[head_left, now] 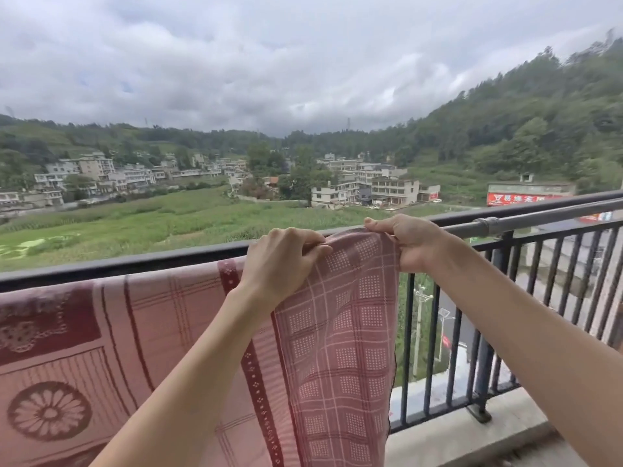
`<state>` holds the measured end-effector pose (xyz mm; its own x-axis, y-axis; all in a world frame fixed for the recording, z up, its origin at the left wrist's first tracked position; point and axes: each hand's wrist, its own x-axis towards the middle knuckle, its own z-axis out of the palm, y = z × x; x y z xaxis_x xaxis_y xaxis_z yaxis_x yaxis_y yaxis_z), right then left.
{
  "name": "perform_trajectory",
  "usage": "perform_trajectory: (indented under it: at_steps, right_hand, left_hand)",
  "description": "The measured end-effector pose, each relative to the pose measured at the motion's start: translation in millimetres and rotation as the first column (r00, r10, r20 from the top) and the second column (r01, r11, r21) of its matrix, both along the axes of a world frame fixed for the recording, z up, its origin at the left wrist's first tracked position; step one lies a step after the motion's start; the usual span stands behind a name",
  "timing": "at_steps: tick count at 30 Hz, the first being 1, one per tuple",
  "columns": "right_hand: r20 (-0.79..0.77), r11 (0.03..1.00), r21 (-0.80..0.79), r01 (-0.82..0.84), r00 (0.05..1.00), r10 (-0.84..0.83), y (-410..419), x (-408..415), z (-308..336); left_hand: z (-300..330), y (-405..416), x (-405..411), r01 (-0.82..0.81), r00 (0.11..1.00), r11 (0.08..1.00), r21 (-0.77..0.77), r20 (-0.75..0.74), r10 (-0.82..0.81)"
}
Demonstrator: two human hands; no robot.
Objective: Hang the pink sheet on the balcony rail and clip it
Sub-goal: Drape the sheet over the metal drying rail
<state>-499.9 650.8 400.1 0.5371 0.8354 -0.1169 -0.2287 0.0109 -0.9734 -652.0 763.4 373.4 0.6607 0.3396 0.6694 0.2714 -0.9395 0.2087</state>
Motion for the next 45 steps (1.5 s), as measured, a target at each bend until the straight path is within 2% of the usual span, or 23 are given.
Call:
perform_trajectory:
  at_steps: [9, 17, 22, 30, 39, 45]
  right_hand:
    - [0.091, 0.997, 0.013, 0.081, 0.992, -0.082, -34, 91, 1]
    - [0.132, 1.0, 0.01, 0.015, 0.991, -0.016, -97, 200, 21]
    - [0.132, 1.0, 0.005, 0.003, 0.991, -0.004, -130, 266, 29]
    - [0.119, 0.998, 0.046, -0.033, 0.993, 0.027, -161, 348, 19]
    - [0.179, 0.999, 0.038, 0.033, 0.983, -0.039, -206, 475, 11]
    - [0.151, 0.995, 0.044, 0.092, 0.984, -0.097, -239, 557, 5]
  left_hand:
    - [-1, -45, 86, -0.048, 0.993, 0.999, 0.023, 0.107, 0.045]
    - [8, -107, 198, -0.059, 0.982, 0.998, -0.009, 0.18, 0.06]
    - [17, -140, 265, -0.049, 0.979, 0.999, -0.013, 0.199, 0.051]
    - [16, -166, 346, -0.008, 0.973, 0.995, -0.1, 0.228, 0.031]
    - [7, -208, 473, 0.105, 0.969, 0.979, -0.176, 0.24, -0.061]
    - [8, -240, 555, 0.083, 0.982, 0.979, -0.185, 0.184, -0.049]
